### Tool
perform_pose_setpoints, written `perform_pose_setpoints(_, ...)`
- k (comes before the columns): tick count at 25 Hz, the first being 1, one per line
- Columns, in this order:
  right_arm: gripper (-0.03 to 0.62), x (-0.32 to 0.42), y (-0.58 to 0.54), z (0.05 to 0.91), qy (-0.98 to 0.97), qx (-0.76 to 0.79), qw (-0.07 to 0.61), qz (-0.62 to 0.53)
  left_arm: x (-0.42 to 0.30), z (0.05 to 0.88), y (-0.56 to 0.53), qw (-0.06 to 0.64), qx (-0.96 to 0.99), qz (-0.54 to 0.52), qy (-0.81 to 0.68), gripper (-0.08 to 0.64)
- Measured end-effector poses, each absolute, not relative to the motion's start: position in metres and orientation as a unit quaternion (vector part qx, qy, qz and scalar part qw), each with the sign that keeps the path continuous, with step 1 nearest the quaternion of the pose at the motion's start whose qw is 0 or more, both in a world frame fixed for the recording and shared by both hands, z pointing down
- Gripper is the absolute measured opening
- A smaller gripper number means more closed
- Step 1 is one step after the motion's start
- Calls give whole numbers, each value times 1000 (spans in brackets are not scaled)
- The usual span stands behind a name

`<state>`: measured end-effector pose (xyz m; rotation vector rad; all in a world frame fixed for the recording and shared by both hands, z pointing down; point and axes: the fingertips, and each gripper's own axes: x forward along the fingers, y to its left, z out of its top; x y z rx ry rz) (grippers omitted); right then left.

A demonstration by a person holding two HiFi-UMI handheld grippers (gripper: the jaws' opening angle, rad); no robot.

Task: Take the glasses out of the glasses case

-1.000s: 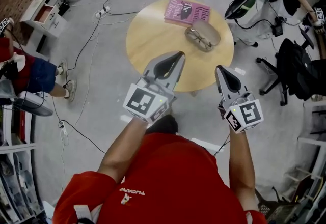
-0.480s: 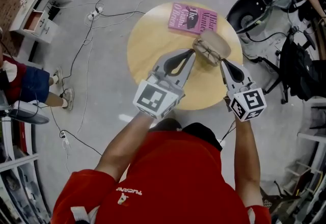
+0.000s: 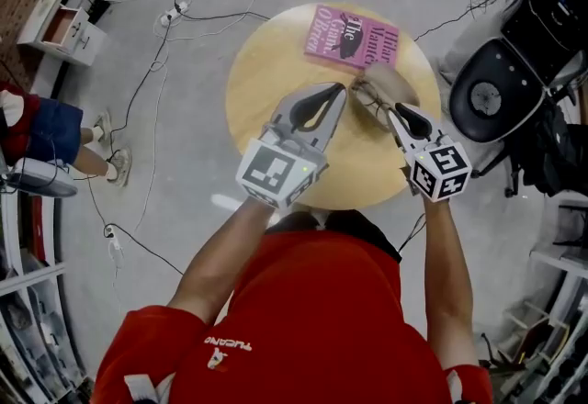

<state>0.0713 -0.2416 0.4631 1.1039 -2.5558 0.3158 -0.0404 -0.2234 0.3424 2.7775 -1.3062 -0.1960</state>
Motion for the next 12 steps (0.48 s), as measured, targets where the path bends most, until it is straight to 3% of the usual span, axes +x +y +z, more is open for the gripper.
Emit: perform_pose_setpoints(12, 163, 78, -288, 543, -899, 298, 280, 160, -26, 359, -247, 46, 877, -38, -476, 11)
